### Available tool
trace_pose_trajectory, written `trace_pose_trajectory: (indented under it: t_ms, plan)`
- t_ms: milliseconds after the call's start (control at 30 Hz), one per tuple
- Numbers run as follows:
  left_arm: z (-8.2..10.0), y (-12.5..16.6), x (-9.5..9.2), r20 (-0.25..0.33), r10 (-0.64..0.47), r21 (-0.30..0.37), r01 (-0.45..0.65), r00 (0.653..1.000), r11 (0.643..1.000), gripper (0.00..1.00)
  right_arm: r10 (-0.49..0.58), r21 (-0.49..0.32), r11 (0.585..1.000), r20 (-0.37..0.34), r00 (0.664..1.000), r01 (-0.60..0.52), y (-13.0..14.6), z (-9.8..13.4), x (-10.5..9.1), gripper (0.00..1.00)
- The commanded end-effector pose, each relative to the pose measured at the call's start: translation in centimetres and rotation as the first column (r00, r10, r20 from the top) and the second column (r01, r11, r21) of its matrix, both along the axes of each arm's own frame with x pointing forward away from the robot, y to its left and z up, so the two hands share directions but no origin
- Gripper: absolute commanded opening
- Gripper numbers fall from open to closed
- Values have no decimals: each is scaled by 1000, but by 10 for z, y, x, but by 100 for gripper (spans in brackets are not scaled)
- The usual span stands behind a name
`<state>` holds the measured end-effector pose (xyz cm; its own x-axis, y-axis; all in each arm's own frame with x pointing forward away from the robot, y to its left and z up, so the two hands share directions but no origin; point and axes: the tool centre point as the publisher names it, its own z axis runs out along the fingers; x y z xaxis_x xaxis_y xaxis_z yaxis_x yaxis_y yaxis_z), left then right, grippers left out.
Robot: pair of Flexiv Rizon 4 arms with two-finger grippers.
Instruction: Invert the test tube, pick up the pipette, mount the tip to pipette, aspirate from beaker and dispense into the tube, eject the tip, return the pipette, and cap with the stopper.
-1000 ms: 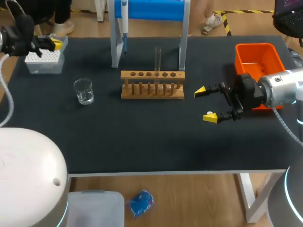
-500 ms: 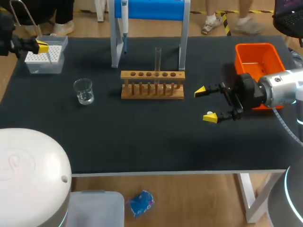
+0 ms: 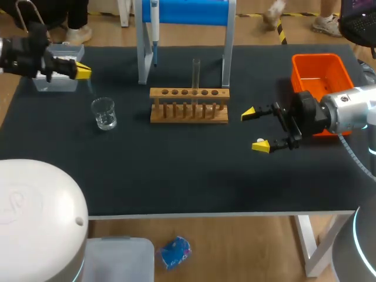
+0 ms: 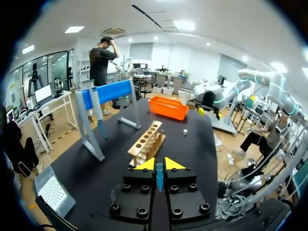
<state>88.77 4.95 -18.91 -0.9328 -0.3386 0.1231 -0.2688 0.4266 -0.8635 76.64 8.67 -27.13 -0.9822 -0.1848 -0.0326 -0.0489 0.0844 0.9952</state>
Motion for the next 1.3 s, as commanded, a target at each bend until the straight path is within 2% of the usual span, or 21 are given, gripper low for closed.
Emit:
trace_pose_trajectory:
  t_ms: [33,267,433,467,1033,1100,1200,1300]
  plan:
    - [1,-30,-25,35,58,-1,-58,998,998,0,-2,-1,1000,1,1000,2,0,0,-1,100]
    - [2,-89,-46,29,19,-11,-19,999,1000,0,-2,-1,1000,1,1000,2,0,0,-1,100]
    - [-4,-124,-53,10,-31,-68,31,999,997,0,-2,-1,1000,1,1000,2,0,0,-1,100]
    - [-5,-127,-53,18,-42,-84,43,999,996,0,-2,-1,1000,1,1000,2,0,0,-1,100]
    - [-5,-127,-53,18,-42,-84,43,999,996,0,-2,-1,1000,1,1000,2,0,0,-1,100]
    - [-12,-141,-56,11,-49,-78,50,999,996,0,-2,-1,1000,1,1000,2,0,0,-1,100]
    - [-22,-153,-62,15,-61,-108,62,998,992,0,-6,-8,1000,-8,1000,6,8,-5,0,100]
    - [-31,-171,-66,5,-89,-88,89,996,992,0,-17,-26,1000,-8,1000,16,19,-12,-1,100]
